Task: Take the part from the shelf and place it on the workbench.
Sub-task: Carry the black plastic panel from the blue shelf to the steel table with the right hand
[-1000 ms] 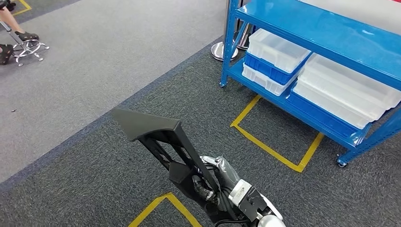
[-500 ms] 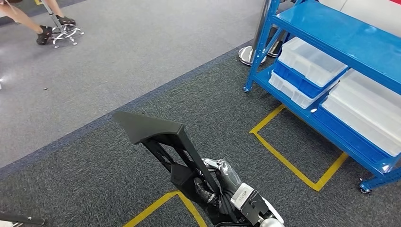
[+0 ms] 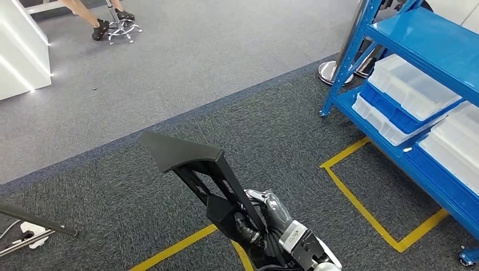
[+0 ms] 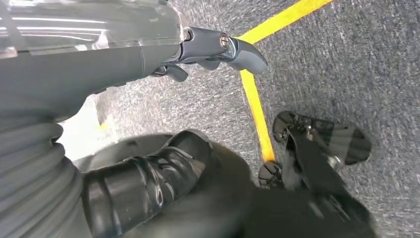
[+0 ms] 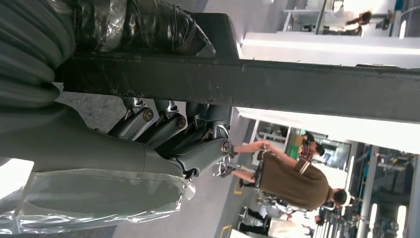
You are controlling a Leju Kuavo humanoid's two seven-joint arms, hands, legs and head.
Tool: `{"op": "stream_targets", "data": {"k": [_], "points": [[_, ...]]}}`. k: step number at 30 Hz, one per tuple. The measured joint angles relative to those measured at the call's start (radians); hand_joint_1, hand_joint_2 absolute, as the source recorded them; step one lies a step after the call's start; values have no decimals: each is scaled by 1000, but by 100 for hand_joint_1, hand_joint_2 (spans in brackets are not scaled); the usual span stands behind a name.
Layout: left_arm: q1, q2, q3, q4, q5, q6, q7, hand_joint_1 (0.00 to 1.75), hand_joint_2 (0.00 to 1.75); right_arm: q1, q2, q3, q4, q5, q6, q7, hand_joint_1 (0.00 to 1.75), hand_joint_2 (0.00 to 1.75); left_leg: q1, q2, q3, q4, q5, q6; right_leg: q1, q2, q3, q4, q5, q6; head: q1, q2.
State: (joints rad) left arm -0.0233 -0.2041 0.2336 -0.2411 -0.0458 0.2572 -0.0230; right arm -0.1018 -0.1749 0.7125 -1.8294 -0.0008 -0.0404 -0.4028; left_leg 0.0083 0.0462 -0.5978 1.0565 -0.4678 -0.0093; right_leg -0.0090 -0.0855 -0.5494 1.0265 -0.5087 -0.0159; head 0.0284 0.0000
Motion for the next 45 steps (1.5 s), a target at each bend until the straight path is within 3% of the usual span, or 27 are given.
{"op": "stream_targets", "data": {"k": [1, 3, 5, 6, 8, 10, 11, 12, 13, 15, 17, 19, 21, 23, 25, 26, 28, 30, 32, 34, 35, 37, 38, 40, 41, 42, 45], "points": [[0, 0, -2, 0, 0, -3, -1, 0, 175, 0, 0, -1, -2, 1, 0, 0, 175, 175, -3, 8, 13, -27, 4, 6, 3, -8, 2, 0, -2, 5, 0, 0], [1, 0, -6, 0, 0, -8, -1, 0, 175, 0, 0, -1, -5, 2, 1, 1, 175, 175, -6, -6, 12, -36, 5, 19, 5, -23, 5, -2, -2, 15, 1, 0], [2, 0, -9, 0, 1, -11, -2, 0, 175, -1, 0, -2, -9, 2, 1, 2, 175, 175, -3, -24, 15, -46, 12, 32, 1, -3, 5, 11, -17, 27, 1, 0], [2, 0, -9, 0, 1, -11, -2, 0, 175, -1, 0, -2, -10, 2, 1, 2, 175, 175, -1, -33, 16, -51, 16, 39, -2, 21, -6, 40, -39, 32, 1, 0], [1, 0, -10, 0, 2, -12, -3, 0, 175, 1, -1, -2, -13, 3, 2, 3, 175, 175, 1, -50, 15, -53, 20, 46, -4, 69, -61, 156, -104, 35, 1, 0], [2, 1, -11, 0, 5, -12, -4, 0, 175, 3, -2, -2, -13, 3, 3, 5, 175, 175, 0, -74, 13, -52, 21, 48, -4, 82, -117, 266, -139, 37, 1, 0], [3, 1, -11, 0, 8, -12, -5, 0, 175, 4, -3, -2, -13, 2, 6, 5, 175, 175, 0, -87, 13, -51, 21, 48, -5, 83, -124, 276, -128, 37, 1, 0], [6, 1, -11, 0, 11, -14, -6, 0, 175, 3, -4, -2, -13, 2, 9, 6, 175, 175, 0, -100, 14, -49, 21, 47, -6, 86, -110, 240, -97, 36, 1, 0], [9, 1, -11, 0, 14, -16, -7, 0, 175, 2, -4, -2, -13, 1, 14, 7, 175, 175, 1, -113, 14, -46, 19, 45, -8, 95, -82, 176, -55, 34, 1, 0], [18, 2, -11, -2, 18, -22, -10, 0, 175, -1, -5, -1, -15, -2, 21, 10, 175, 175, 0, -135, 10, -38, 17, 38, -12, 137, -29, 55, -4, 30, 1, 0], [29, 2, -11, -6, 20, -28, -10, 0, 175, -3, -5, 0, -16, -5, 23, 13, 175, 175, 1, -153, 2, -34, 18, 28, -11, 158, -15, 16, 2, 25, 1, 0], [39, 3, -10, -8, 20, -30, -10, 0, 175, -6, -5, 0, -17, -6, 23, 15, 175, 175, 3, -164, -3, -35, 20, 16, -9, 137, -14, 10, 6, 16, 1, 0], [45, 4, -11, -11, 20, -30, -8, 0, 175, -9, -5, 0, -19, -6, 23, 17, 175, 175, 1, -128, -19, -4, -1, 6, -11, 113, -8, 0, 11, 0, -1, 0], [49, 4, -11, -21, 22, -30, 5, 0, 175, -10, -5, 0, -20, -7, 26, 17, 175, 175, 1, -75, -70, 105, -60, -2, -8, 85, -4, -6, 11, -12, -4, 0], [61, 5, -12, -42, 27, -30, 31, 0, 175, -11, -5, 1, -21, -11, 32, 18, 175, 175, 4, -59, -130, 229, -108, -9, -4, 55, -4, -5, 8, -17, -6, 0], [69, 5, -14, -58, 30, -30, 45, 0, 175, -12, -5, 1, -21, -14, 35, 18, 175, 175, 5, -56, -140, 250, -108, -11, -3, 42, -3, -4, 7, -17, -6, 0], [89, 5, -18, -93, 35, -28, 72, 0, 175, -16, -5, 3, -21, -20, 39, 19, 175, 175, 5, -43, -96, 174, -57, -11, -3, 19, 2, -3, 2, -14, -6, 0], [106, 4, -25, -130, 39, -27, 92, 0, 175, -21, -5, 5, -21, -24, 40, 20, 175, 175, 0, 2, -20, 34, -5, -3, 1, 1, 10, -2, -5, -7, -5, 0], [120, 4, -33, -160, 41, -26, 104, 0, 175, -25, -5, 5, -21, -27, 40, 21, 175, 175, -8, 28, 12, -33, 7, 9, 7, -16, 14, -2, -10, 3, -4, 0], [123, 4, -40, -175, 40, -18, 105, 0, 175, -28, -5, 5, -21, -29, 39, 22, 175, 175, -10, 6, 11, -40, 10, 22, 8, -36, 18, -4, -14, 13, -4, 0], [119, 4, -42, -176, 40, -12, 100, 0, 175, -28, -5, 6, -21, -30, 37, 22, 175, 175, -9, -6, 13, -45, 13, 28, 6, -29, 20, 0, -20, 18, -4, 0], [101, 3, -48, -165, 38, -4, 80, 0, 175, -25, -6, 5, -21, -31, 32, 20, 175, 175, -4, -29, 18, -56, 21, 41, 1, 20, -1, 56, -59, 26, -4, 0], [89, 3, -52, -155, 38, -5, 68, 0, 175, -22, -7, 4, -21, -31, 30, 19, 175, 175, -4, -40, 18, -57, 23, 45, -1, 52, -28, 114, -91, 28, -3, 0], [69, 4, -59, -134, 38, -11, 47, 0, 175, -14, -9, 2, -21, -31, 27, 18, 175, 175, -5, -65, 16, -56, 24, 49, -3, 80, -95, 241, -141, 29, -3, 0], [62, 4, -62, -124, 38, -16, 38, 0, 175, -11, -10, 1, -21, -31, 25, 18, 175, 175, -5, -78, 16, -54, 23, 49, -3, 83, -114, 272, -141, 30, -3, 0], [59, 5, -63, -117, 38, -20, 32, 0, 175, -9, -10, 0, -21, -31, 23, 18, 175, 175, -5, -90, 16, -52, 22, 48, -5, 85, -115, 262, -119, 31, -3, 0], [59, 6, -69, -108, 38, -28, 20, 0, 175, -9, -11, -1, -22, -29, 21, 19, 175, 175, -3, -124, 14, -38, 15, 38, -12, 119, -46, 86, -15, 31, -3, 0]]}}
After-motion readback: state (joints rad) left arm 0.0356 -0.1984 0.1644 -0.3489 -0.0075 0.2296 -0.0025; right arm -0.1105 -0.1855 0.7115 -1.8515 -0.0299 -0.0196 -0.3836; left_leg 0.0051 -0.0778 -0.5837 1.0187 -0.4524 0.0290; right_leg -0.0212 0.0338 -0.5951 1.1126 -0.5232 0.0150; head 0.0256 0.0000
